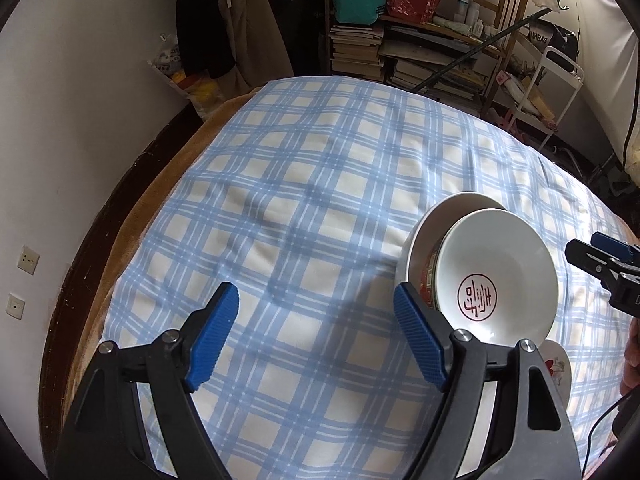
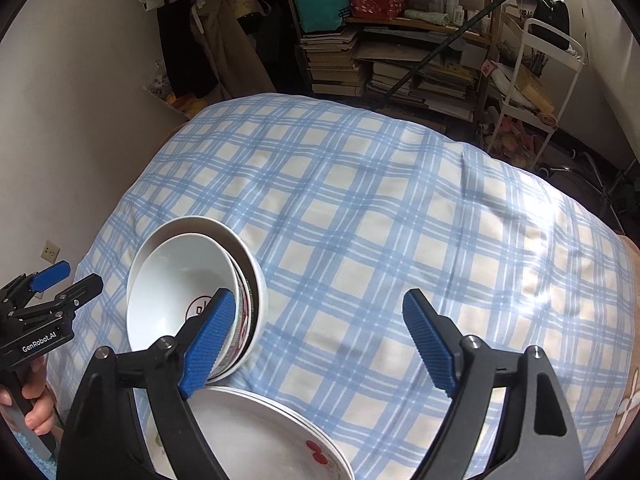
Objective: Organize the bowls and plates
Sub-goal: 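Open both grippers and release the red-print bowl in the stack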
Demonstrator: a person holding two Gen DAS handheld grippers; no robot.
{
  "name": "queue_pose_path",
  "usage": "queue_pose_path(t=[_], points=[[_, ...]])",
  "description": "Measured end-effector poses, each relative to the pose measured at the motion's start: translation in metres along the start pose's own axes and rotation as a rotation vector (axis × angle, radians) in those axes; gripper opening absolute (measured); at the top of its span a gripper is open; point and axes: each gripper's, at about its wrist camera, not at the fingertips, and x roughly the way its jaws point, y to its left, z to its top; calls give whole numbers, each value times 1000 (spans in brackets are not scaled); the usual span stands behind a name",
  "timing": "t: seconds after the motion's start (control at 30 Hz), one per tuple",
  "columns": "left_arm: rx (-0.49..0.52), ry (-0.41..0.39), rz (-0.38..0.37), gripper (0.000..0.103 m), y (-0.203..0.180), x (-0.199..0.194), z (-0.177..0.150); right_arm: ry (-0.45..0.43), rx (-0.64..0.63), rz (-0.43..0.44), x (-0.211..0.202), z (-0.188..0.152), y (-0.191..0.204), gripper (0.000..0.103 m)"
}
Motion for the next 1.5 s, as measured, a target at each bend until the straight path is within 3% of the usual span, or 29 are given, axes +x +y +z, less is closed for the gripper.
queue_pose_path(t=[0.17,0.4,0.63,0.77,1.17,1.5], points=[[14,16,-20,79,-5,5,-1,18,14,-8,9,0,-6,90],[25,47,-35,79,-9,14,0,111,33,-15,29,-1,-11,87],[41,71,-29,79,-13,21,-1,181,82,76,44,-4,-9,60],[37,83,-38,79,-12,24,-1,191,78,88,47,-4,-3,50],[29,95,-61,79,-11,24,0,169,106,160,34,3,-4,49],[4,100,-86,79,-8,25,0,171,86,143,35,4,6,40]])
